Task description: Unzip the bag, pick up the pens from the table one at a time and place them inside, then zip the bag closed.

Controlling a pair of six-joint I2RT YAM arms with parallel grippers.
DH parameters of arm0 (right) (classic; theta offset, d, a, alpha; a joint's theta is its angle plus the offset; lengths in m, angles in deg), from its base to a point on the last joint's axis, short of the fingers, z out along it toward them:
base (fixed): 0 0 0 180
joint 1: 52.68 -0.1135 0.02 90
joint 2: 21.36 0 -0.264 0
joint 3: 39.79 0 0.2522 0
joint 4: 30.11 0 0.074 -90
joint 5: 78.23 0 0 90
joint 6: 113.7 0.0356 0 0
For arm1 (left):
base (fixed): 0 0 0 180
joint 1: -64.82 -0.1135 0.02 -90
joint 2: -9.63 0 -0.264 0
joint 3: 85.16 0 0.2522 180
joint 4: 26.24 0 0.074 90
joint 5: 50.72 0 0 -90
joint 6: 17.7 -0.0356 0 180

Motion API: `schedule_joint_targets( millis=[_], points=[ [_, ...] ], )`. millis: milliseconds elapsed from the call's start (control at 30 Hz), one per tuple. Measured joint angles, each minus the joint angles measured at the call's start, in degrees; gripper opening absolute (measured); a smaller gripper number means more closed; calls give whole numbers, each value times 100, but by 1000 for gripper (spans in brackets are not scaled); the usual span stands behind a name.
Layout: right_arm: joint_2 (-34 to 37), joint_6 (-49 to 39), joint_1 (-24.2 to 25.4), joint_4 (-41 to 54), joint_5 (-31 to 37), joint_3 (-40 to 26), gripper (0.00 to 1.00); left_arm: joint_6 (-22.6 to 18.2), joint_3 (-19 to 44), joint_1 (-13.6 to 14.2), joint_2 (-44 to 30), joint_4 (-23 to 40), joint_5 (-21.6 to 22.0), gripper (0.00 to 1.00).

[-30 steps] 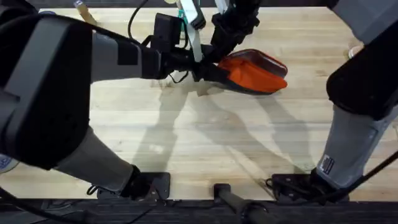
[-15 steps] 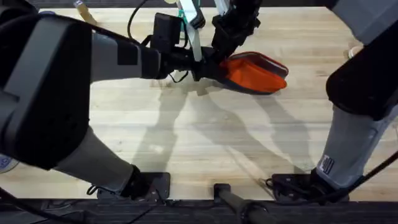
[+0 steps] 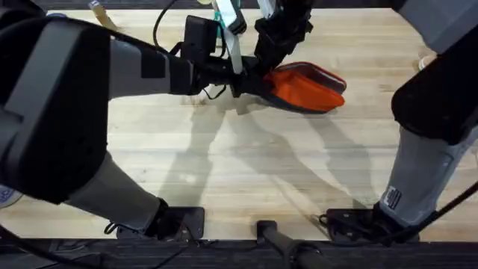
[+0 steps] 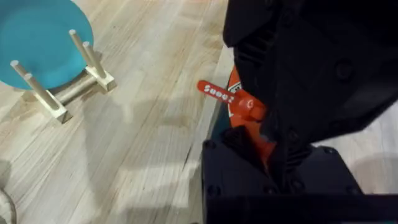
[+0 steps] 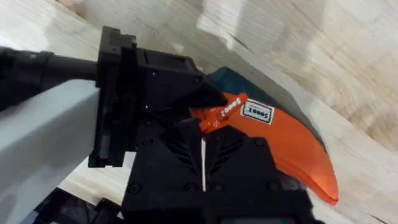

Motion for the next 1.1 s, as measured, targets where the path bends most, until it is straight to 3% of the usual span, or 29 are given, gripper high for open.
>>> schedule_joint_targets(
  millis=[600, 867, 1100],
  points=[
    [-20, -3, -10, 99, 187, -72, 33, 0, 0, 0, 0, -28, -9, 41],
    [-436, -34, -15, 298, 537, -72, 34, 2, 13, 0, 0, -112, -100, 41],
    [-764, -79, 161, 425, 790, -178, 33, 0, -72, 0, -1, 55, 140, 41]
  ],
)
